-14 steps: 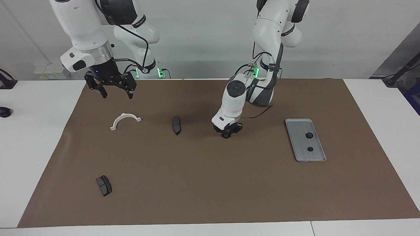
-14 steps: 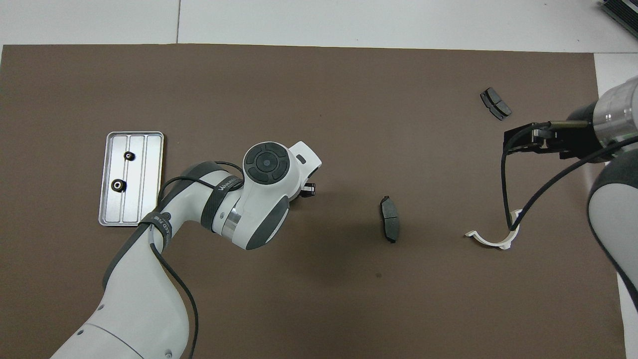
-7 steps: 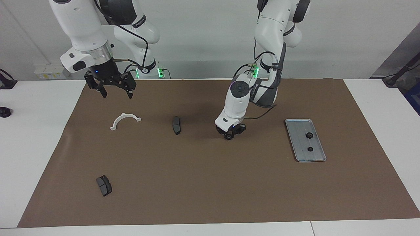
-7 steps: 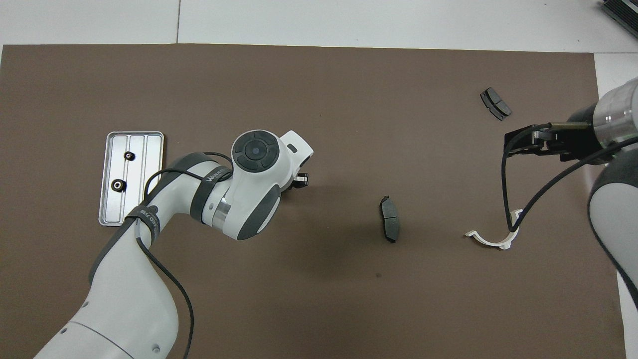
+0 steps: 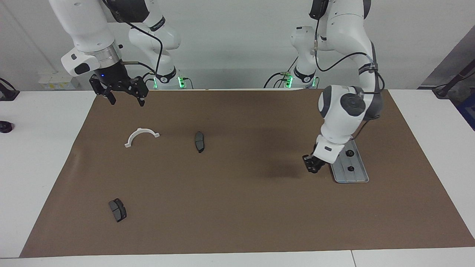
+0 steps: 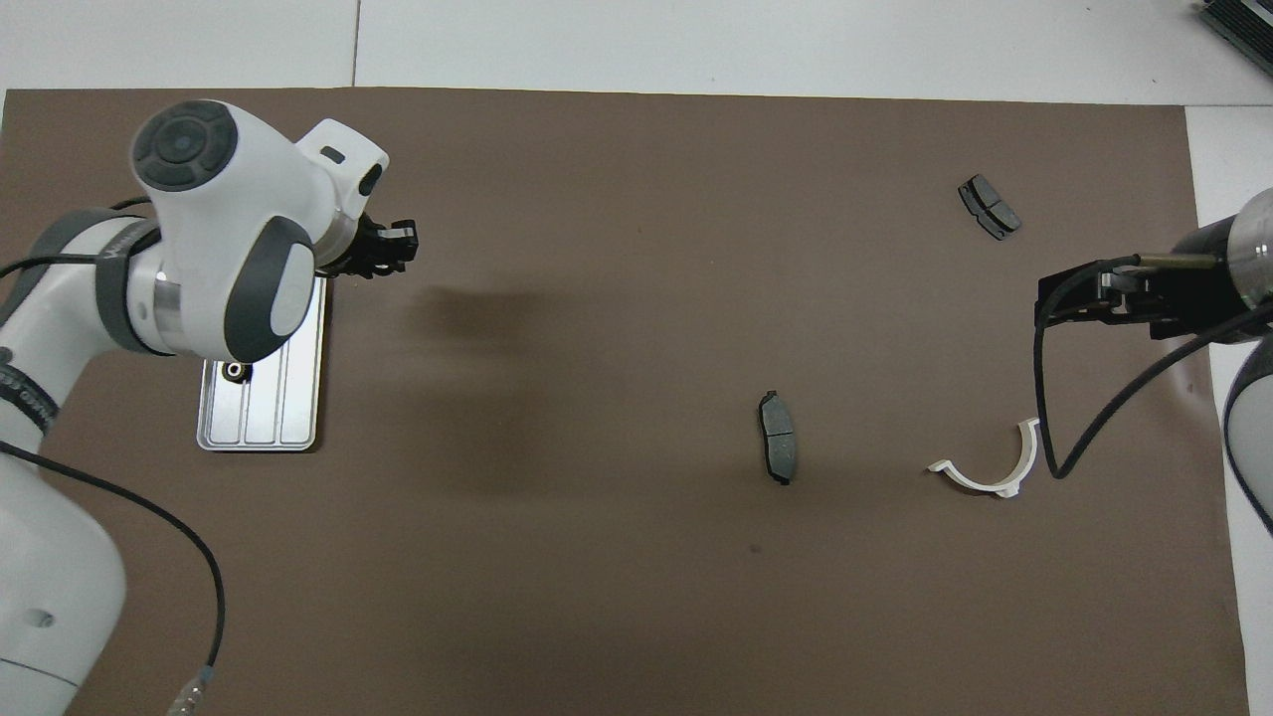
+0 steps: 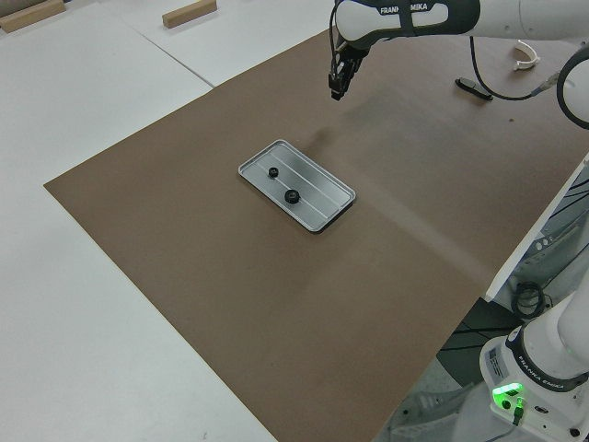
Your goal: Pick bearing gear from pile to tray
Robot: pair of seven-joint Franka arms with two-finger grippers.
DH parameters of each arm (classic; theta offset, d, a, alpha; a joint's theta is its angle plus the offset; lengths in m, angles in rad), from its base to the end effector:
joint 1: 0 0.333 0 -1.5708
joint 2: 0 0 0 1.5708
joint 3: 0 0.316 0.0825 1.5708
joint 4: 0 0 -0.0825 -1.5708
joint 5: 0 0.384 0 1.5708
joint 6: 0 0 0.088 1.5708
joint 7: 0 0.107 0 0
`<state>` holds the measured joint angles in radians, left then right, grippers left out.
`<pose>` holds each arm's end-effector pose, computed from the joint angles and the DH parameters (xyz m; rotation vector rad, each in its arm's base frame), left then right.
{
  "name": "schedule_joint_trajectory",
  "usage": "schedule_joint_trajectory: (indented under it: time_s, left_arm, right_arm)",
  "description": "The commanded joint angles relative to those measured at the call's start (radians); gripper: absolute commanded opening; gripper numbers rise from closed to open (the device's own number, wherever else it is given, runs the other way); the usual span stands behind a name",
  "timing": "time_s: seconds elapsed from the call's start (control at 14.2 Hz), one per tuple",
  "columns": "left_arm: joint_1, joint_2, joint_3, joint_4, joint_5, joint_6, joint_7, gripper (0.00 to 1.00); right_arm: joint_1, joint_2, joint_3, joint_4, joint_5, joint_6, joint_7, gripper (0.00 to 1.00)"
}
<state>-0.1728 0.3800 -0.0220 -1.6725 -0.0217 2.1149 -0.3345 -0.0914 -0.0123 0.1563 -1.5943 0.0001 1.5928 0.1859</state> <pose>0.6543 -0.1286 0.3898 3.0891 0.2355 0.0825 0.5515 0.0364 0.6221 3.1353 -0.1899 0.0170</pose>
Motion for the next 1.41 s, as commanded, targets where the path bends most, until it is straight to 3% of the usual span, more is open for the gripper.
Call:
schedule_joint_trajectory:
  time_s: [0.0,0.28,0.35,0.42,0.56,0.63,0.92,1.34]
  left_arm:
    - [0.099,-0.058,-0.012,-0.082,0.000,-0.029,0.148,0.00]
    - [0.161,-0.127,-0.010,-0.260,0.000,0.016,0.299,0.00]
    - [0.161,-0.145,-0.010,-0.313,0.000,0.046,0.322,0.04]
    - [0.161,-0.159,-0.010,-0.356,0.000,0.075,0.334,0.14]
    - [0.161,-0.165,-0.010,-0.368,0.000,0.086,0.338,0.77]
    - [0.161,-0.165,-0.009,-0.362,0.002,0.086,0.339,1.00]
    - [0.159,-0.167,-0.010,-0.221,0.000,0.010,0.347,1.00]
    - [0.159,-0.190,-0.009,0.086,0.000,-0.372,0.348,1.00]
  right_arm:
    - [0.056,-0.006,-0.058,0.004,-0.002,-0.022,-0.031,1.00]
    - [0.134,-0.005,-0.134,0.004,-0.002,-0.028,-0.029,1.00]
    - [0.150,-0.005,-0.150,0.004,-0.002,-0.028,-0.029,1.00]
    - [0.141,-0.006,-0.143,0.004,-0.002,-0.030,-0.031,1.00]
    - [0.121,-0.009,-0.133,0.004,-0.002,-0.028,-0.031,1.00]
    - [0.104,-0.009,-0.121,0.002,-0.002,-0.028,-0.031,1.00]
    - [0.099,-0.002,-0.109,-0.003,0.001,-0.027,-0.029,1.00]
    - [0.105,-0.003,-0.107,-0.009,0.018,-0.025,-0.028,1.00]
